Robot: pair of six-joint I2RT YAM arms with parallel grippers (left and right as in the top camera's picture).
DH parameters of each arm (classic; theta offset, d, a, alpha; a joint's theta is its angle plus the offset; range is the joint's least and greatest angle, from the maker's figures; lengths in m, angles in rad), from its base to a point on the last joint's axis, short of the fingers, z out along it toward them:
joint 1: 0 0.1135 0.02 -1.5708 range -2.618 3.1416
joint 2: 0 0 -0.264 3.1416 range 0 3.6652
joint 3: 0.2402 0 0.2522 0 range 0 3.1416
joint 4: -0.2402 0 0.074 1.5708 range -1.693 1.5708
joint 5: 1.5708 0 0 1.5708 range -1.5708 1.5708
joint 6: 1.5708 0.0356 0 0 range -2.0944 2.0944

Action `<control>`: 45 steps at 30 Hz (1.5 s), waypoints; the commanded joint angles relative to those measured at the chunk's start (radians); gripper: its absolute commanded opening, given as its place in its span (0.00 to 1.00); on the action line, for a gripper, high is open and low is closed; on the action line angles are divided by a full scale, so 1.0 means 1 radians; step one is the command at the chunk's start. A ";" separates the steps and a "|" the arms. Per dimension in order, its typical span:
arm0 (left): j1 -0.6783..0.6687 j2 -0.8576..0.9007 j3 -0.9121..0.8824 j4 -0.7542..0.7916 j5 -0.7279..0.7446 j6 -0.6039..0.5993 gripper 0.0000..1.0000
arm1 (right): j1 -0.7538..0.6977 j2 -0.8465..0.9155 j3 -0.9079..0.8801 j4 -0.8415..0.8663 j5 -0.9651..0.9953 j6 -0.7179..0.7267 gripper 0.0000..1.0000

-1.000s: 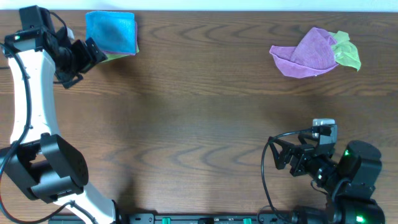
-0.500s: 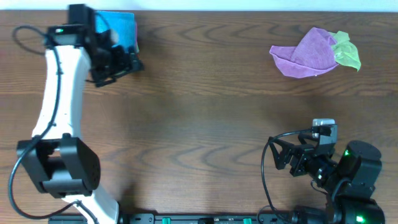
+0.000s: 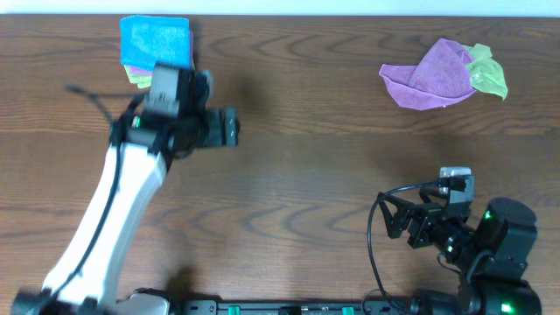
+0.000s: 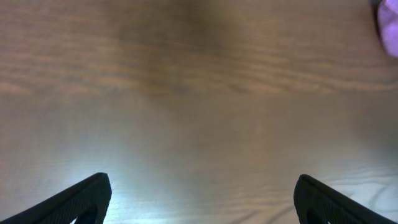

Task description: Fold the cloth

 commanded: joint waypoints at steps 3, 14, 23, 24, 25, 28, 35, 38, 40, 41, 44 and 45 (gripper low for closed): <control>0.003 -0.225 -0.208 0.038 -0.060 -0.011 0.95 | -0.007 -0.005 -0.006 -0.002 -0.011 -0.005 0.99; 0.085 -0.719 -0.563 0.103 -0.066 0.046 0.95 | -0.007 -0.005 -0.006 -0.002 -0.011 -0.005 0.99; 0.186 -1.005 -0.680 -0.008 -0.062 0.232 0.95 | -0.007 -0.005 -0.006 -0.002 -0.011 -0.005 0.99; 0.190 -1.027 -0.688 -0.019 -0.062 0.248 0.95 | -0.007 -0.005 -0.006 -0.002 -0.011 -0.005 0.99; 0.192 -1.046 -0.697 -0.027 -0.063 0.264 0.95 | -0.007 -0.005 -0.006 -0.002 -0.011 -0.005 0.99; 0.193 -1.110 -0.737 -0.033 -0.065 0.289 0.95 | -0.007 -0.005 -0.006 -0.002 -0.011 -0.005 0.99; 0.193 -1.247 -0.857 -0.033 -0.066 0.289 0.95 | -0.007 -0.005 -0.006 -0.002 -0.011 -0.005 0.99; 0.193 -1.280 -0.893 -0.034 -0.066 0.288 0.95 | -0.007 -0.005 -0.006 -0.002 -0.011 -0.005 0.99; 0.193 -1.301 -0.913 -0.034 -0.070 0.289 0.95 | -0.007 -0.005 -0.006 -0.002 -0.011 -0.005 0.99; 0.193 -1.310 -0.921 -0.035 -0.073 0.289 0.95 | -0.007 -0.005 -0.006 -0.002 -0.011 -0.005 0.99; 0.193 -1.341 -0.948 -0.045 -0.093 0.289 0.95 | -0.007 -0.005 -0.006 -0.002 -0.011 -0.005 0.99; 0.193 -1.348 -0.955 -0.050 -0.100 0.289 0.95 | -0.007 -0.005 -0.006 -0.002 -0.011 -0.005 0.99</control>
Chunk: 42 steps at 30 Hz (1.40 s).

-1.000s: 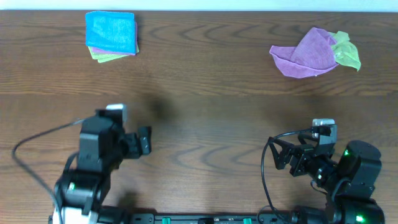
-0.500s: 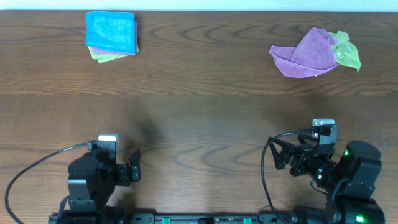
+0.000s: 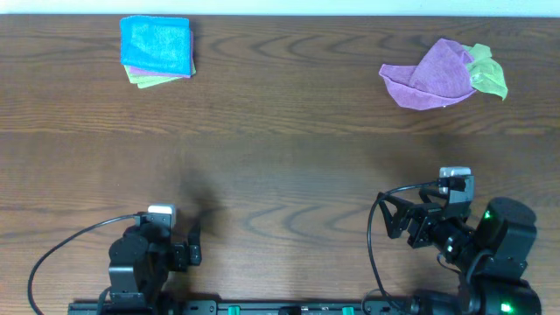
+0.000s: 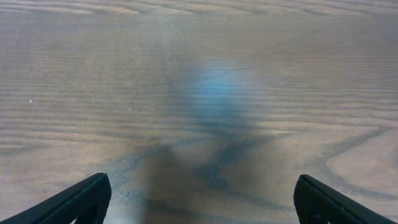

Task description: Fold the cloth

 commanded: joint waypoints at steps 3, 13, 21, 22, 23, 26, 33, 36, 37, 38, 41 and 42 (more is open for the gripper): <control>0.007 -0.040 -0.032 -0.023 -0.034 0.033 0.95 | -0.007 -0.005 -0.005 -0.001 -0.011 -0.006 0.99; 0.007 -0.084 -0.033 -0.088 -0.114 0.067 0.95 | -0.007 -0.005 -0.005 -0.001 -0.011 -0.005 0.99; 0.006 -0.083 -0.033 -0.095 -0.115 0.067 0.95 | -0.007 -0.006 -0.005 -0.001 -0.011 -0.006 0.99; 0.006 -0.083 -0.033 -0.095 -0.115 0.067 0.95 | -0.007 -0.006 -0.005 -0.001 -0.011 -0.006 0.99; 0.006 -0.083 -0.033 -0.095 -0.115 0.067 0.95 | -0.007 -0.006 -0.005 -0.001 -0.011 -0.006 0.99; 0.006 -0.083 -0.033 -0.095 -0.115 0.067 0.95 | -0.007 -0.005 -0.005 -0.001 -0.011 -0.006 0.99; 0.006 -0.083 -0.033 -0.095 -0.115 0.067 0.95 | -0.007 -0.006 -0.005 -0.001 -0.011 -0.006 0.99; 0.006 -0.083 -0.033 -0.095 -0.115 0.067 0.95 | -0.006 -0.009 -0.005 -0.010 0.000 -0.012 0.99; 0.006 -0.083 -0.033 -0.095 -0.114 0.067 0.95 | -0.006 -0.011 -0.005 -0.019 0.025 -0.021 0.99; 0.006 -0.083 -0.033 -0.095 -0.115 0.067 0.95 | -0.006 -0.018 -0.005 -0.027 0.066 -0.025 0.99; 0.006 -0.083 -0.033 -0.095 -0.115 0.067 0.95 | 0.003 -0.045 -0.014 -0.042 0.168 -0.040 0.99; 0.006 -0.083 -0.033 -0.095 -0.115 0.067 0.95 | 0.014 -0.061 -0.025 -0.043 0.214 -0.060 0.99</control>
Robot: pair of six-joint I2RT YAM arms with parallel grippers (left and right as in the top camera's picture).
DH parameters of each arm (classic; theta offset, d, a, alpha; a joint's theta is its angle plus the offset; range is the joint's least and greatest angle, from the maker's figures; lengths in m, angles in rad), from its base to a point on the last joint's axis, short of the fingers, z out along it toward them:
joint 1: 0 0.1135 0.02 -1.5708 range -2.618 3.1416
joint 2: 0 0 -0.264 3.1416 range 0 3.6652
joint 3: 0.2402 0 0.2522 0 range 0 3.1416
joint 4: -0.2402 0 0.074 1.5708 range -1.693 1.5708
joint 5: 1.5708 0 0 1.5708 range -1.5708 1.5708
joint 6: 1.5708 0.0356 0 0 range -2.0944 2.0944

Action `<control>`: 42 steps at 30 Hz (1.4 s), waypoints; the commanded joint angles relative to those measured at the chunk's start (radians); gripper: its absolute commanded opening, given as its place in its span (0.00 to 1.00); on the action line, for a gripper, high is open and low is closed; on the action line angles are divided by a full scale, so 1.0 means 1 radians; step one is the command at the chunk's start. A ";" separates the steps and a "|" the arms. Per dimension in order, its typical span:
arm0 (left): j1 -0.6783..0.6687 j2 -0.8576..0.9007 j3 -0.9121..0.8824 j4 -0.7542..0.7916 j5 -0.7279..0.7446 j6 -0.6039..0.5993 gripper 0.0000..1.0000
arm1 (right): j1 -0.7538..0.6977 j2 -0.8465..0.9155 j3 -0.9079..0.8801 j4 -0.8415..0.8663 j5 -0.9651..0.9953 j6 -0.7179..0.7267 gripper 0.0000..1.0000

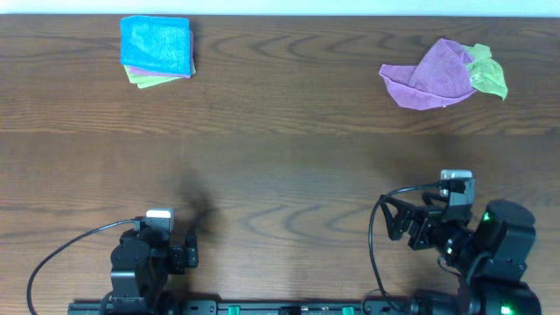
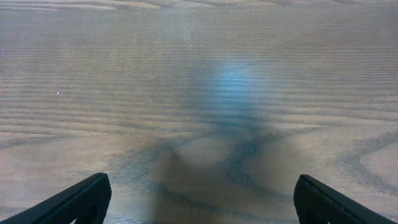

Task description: Fold the cloth

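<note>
A folded blue cloth (image 1: 156, 44) lies on a green one (image 1: 140, 78) at the far left of the table. At the far right a crumpled purple cloth (image 1: 433, 74) lies against a crumpled green cloth (image 1: 488, 72). My left gripper (image 1: 190, 254) is drawn back at the near left edge. In the left wrist view its fingertips (image 2: 81, 199) stand wide apart over bare wood, so the left gripper (image 2: 199, 199) is open and empty. My right gripper (image 1: 395, 223) rests at the near right, pointing left, and its jaws are unclear from above.
The brown wooden table (image 1: 289, 149) spans the whole view. Cables loop beside both arm bases along the front edge. Both cloth piles sit near the far edge, well away from the two arms.
The left arm has shifted very slightly at the near edge, its gripper still open over bare wood. The cloths and the right arm have not moved.
At first my left arm was stretched out to the far left, its open, empty gripper just in front of the folded blue cloth. Then it was drawn back at the near left edge, where it still is. The right arm stayed put throughout.
</note>
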 commanded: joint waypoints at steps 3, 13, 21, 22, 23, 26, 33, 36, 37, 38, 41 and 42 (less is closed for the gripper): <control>0.006 -0.010 -0.006 -0.047 -0.037 0.037 0.95 | 0.050 -0.095 -0.085 0.020 0.204 -0.163 0.99; 0.006 -0.010 -0.006 -0.047 -0.037 0.037 0.95 | 0.141 -0.427 -0.386 0.092 0.293 -0.340 0.99; 0.006 -0.010 -0.006 -0.047 -0.037 0.037 0.95 | 0.210 -0.502 -0.488 0.109 0.323 -0.342 0.99; 0.006 -0.010 -0.006 -0.047 -0.037 0.037 0.95 | 0.217 -0.502 -0.495 0.115 0.326 -0.342 0.99; 0.006 -0.010 -0.006 -0.047 -0.037 0.037 0.95 | 0.222 -0.502 -0.499 0.119 0.328 -0.340 0.99; 0.006 -0.010 -0.006 -0.047 -0.037 0.037 0.95 | 0.232 -0.502 -0.499 0.120 0.350 -0.318 0.99; 0.006 -0.010 -0.006 -0.047 -0.037 0.037 0.95 | 0.231 -0.502 -0.500 0.117 0.383 -0.234 0.99; 0.006 -0.010 -0.006 -0.047 -0.037 0.037 0.95 | 0.231 -0.502 -0.500 0.117 0.388 -0.229 0.99; 0.006 -0.010 -0.006 -0.047 -0.037 0.037 0.95 | 0.231 -0.502 -0.500 0.118 0.387 -0.229 0.98; 0.006 -0.010 -0.006 -0.047 -0.037 0.037 0.95 | 0.231 -0.502 -0.500 0.118 0.388 -0.230 0.99; 0.006 -0.010 -0.006 -0.047 -0.037 0.037 0.95 | 0.231 -0.502 -0.500 0.118 0.388 -0.229 0.99; 0.006 -0.010 -0.006 -0.047 -0.037 0.037 0.95 | 0.231 -0.502 -0.500 0.118 0.388 -0.229 0.99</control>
